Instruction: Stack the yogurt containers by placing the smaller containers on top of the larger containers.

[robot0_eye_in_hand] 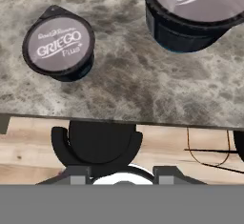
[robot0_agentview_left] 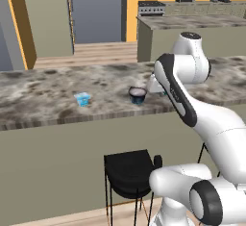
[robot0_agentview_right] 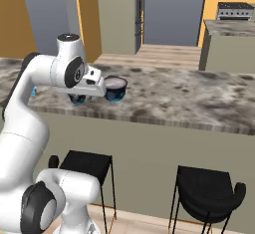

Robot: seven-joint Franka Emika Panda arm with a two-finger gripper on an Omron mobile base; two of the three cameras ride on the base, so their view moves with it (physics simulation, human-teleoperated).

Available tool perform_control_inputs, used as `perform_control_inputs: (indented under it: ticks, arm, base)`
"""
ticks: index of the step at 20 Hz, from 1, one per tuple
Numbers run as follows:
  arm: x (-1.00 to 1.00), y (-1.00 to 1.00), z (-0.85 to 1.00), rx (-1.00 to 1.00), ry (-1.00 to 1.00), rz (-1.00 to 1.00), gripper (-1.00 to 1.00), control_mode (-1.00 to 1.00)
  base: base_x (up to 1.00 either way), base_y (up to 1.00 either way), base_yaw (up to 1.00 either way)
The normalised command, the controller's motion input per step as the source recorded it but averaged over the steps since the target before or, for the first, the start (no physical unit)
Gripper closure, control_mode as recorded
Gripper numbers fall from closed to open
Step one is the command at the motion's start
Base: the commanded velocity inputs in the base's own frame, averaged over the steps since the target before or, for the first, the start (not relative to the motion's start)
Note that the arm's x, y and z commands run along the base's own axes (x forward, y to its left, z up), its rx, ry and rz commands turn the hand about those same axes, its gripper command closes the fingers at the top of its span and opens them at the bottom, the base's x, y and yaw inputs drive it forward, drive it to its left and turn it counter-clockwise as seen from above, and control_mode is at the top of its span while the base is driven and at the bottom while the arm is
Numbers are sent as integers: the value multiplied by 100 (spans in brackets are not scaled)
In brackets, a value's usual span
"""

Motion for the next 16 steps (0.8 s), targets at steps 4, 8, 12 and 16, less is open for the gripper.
perform_control_inputs:
  ticks: [4, 8, 12, 16]
  arm:
    - [4, 6, 0, -1, 0, 0, -100, -100]
    - [4, 45, 5, -11, -1, 0, -100, -100]
    - [9, 45, 6, -14, 0, 0, -100, -100]
    - [18, 31, 6, -11, 0, 0, -100, -100]
  base:
    - [0, 0, 0]
    - [0, 0, 0]
    - [0, 0, 0]
    - [0, 0, 0]
